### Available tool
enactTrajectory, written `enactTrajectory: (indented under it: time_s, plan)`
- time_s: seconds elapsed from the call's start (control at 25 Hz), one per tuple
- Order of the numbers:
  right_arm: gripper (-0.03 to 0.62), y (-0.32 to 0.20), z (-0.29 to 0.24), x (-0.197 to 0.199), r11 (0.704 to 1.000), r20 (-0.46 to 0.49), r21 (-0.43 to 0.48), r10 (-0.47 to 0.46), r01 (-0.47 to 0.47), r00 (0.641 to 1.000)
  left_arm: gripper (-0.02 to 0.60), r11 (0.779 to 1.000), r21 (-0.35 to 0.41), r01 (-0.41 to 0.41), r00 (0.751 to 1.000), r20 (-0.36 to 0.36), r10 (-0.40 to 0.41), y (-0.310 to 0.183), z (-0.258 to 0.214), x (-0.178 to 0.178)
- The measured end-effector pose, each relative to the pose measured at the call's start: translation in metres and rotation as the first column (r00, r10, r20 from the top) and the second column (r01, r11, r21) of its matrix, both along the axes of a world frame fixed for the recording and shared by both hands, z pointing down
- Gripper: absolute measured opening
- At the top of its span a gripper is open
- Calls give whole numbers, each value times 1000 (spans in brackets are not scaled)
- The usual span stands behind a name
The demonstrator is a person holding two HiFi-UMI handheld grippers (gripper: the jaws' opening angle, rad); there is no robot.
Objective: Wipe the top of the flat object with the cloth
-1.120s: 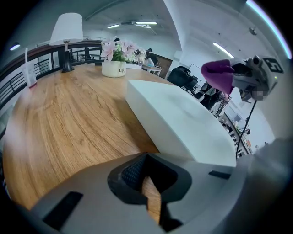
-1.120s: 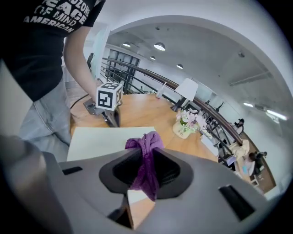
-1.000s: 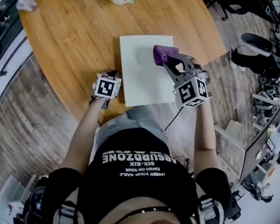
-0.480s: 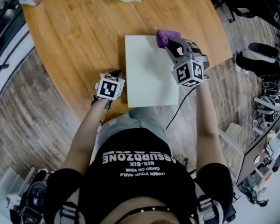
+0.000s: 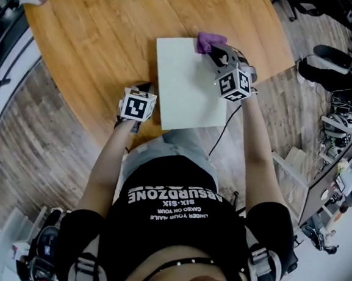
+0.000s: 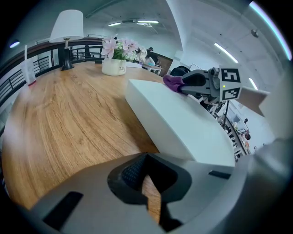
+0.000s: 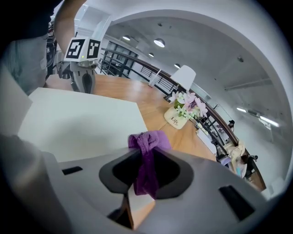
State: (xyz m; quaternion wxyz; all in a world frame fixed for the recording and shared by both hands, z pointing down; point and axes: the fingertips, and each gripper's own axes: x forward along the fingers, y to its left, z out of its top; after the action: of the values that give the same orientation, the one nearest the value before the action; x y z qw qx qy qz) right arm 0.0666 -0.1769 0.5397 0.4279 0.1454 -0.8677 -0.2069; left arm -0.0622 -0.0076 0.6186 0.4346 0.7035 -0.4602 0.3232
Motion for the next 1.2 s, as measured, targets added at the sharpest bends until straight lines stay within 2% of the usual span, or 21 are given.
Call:
enactTrajectory:
  time_s: [0.56,1.2]
  plan:
    - [94,14,-3,3,1000,-41,-23,5,-6,999,14,1000,27,-9,1000,22,9,1,1,0]
    - [94,50,-3,19,998,-6,-42,36,-36,999,14,999,32,-17,999,41,16,3,3,1]
